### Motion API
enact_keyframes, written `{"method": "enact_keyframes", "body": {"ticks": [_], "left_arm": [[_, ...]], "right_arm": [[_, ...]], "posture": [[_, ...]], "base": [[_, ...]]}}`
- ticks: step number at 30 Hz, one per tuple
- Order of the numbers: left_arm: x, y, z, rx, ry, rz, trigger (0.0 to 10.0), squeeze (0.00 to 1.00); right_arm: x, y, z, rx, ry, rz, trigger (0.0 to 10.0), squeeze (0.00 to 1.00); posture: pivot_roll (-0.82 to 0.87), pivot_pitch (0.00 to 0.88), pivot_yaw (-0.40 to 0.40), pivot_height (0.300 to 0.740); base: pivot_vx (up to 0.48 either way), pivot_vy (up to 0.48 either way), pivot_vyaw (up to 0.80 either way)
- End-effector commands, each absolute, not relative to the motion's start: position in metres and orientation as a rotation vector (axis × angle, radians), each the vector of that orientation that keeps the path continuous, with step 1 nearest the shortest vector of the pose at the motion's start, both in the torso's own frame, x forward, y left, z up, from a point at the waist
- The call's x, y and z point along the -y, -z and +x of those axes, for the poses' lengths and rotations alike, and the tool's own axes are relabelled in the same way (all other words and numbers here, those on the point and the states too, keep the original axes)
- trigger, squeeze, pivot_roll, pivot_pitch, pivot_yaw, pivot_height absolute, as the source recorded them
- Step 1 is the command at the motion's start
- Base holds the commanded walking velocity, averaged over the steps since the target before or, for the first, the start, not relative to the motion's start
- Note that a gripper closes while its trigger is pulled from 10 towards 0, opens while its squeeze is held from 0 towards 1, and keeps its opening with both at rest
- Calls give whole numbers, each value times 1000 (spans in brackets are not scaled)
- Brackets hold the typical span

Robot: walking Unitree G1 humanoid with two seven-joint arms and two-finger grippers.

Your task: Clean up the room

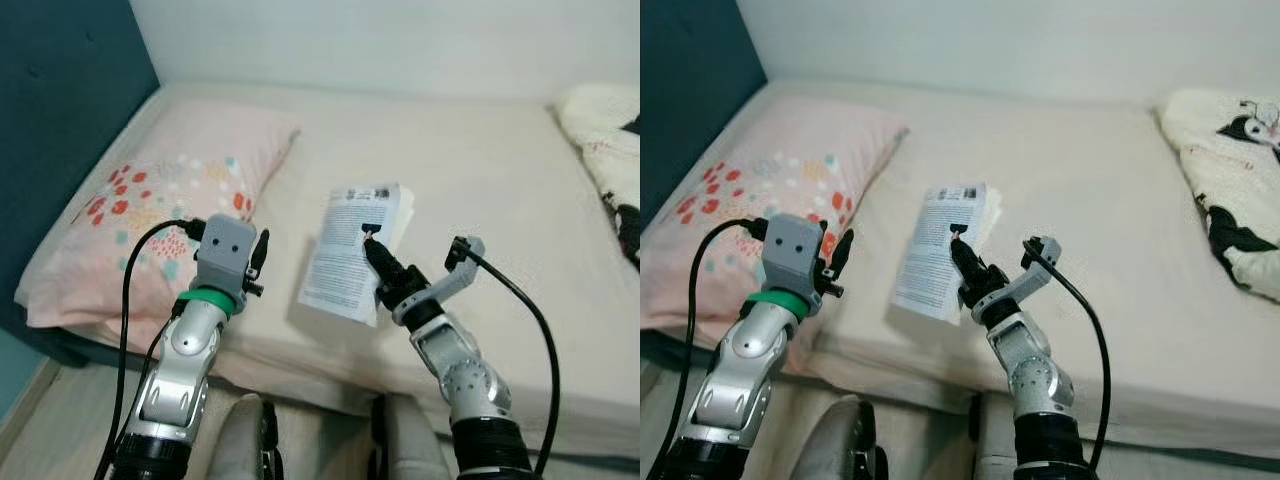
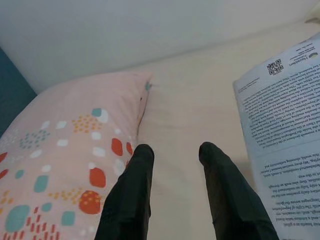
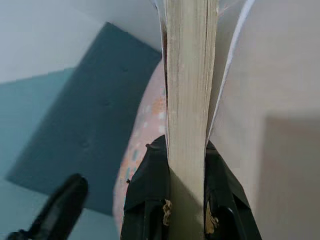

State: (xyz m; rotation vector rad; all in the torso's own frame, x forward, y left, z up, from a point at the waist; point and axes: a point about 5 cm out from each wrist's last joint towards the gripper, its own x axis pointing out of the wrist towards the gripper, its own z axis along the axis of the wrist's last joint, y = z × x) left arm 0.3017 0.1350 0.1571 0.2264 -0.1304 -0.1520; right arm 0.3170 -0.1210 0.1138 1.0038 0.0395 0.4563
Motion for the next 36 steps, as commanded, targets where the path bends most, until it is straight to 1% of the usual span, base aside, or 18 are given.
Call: {"method": "enact_keyframes", "body": {"ticks": [1, 6, 10, 11, 13, 14, 16, 21, 22, 23, 26, 30, 33, 36], "left_arm": [[-139, -159, 300, 120, 148, 237, 10000, 0], [-141, -166, 297, 129, 148, 233, 10000, 0], [-140, -172, 294, 135, 153, 228, 10000, 0], [-140, -175, 293, 139, 153, 225, 10000, 0], [-140, -178, 292, 145, 153, 222, 10000, 0], [-141, -183, 291, 155, 148, 217, 10000, 0], [-141, -183, 291, 155, 148, 217, 10000, 0], [-143, -207, 284, 216, 147, 225, 10000, 0], [-143, -215, 281, 237, 154, 236, 10000, 0], [-143, -215, 281, 237, 154, 236, 10000, 0], [-143, -224, 275, 261, 163, 247, 10000, 0], [-144, -232, 264, 278, 171, 273, 10000, 0], [-150, -236, 252, 268, 157, 294, 10000, 0], [-154, -239, 247, 257, 147, 301, 10000, 0]], "right_arm": [[114, -127, 320, 10, -558, 1068, 10000, 0], [110, -132, 325, 16, -648, 1039, 10000, 0], [107, -131, 330, -5, -698, 1024, 10000, 0], [106, -131, 333, -23, -709, 1027, 10000, 0], [104, -130, 335, -38, -716, 1030, 10000, 0], [102, -128, 339, -61, -715, 1039, 10000, 0], [102, -128, 339, -61, -715, 1039, 10000, 0], [97, -118, 350, -159, -706, 1052, 10000, 0], [95, -114, 351, -194, -712, 1025, 10000, 0], [95, -114, 351, -194, -712, 1025, 10000, 0], [94, -111, 352, -231, -736, 954, 10000, 0], [96, -114, 357, -236, -760, 906, 10000, 0], [99, -121, 364, -197, -749, 908, 10000, 0], [101, -127, 369, -155, -715, 921, 10000, 0]], "posture": [[1, 97, 84, 599], [19, 134, 101, 599], [27, 150, 104, 599], [36, 167, 105, 599], [44, 184, 103, 599], [55, 208, 101, 599], [55, 208, 101, 599], [95, 276, 99, 599], [111, 294, 97, 599], [111, 294, 97, 599], [128, 311, 95, 599], [195, 342, 95, 599], [246, 360, 105, 599], [273, 372, 112, 599]], "base": [[0, 0, 0], [0, 0, 0], [0, 0, 0], [0, 0, 0], [0, 0, 0], [0, 0, 0], [0, 0, 0], [0, 0, 0], [0, 0, 0], [0, 0, 0], [0, 0, 0], [0, 0, 0], [0, 0, 0], [0, 0, 0]]}}
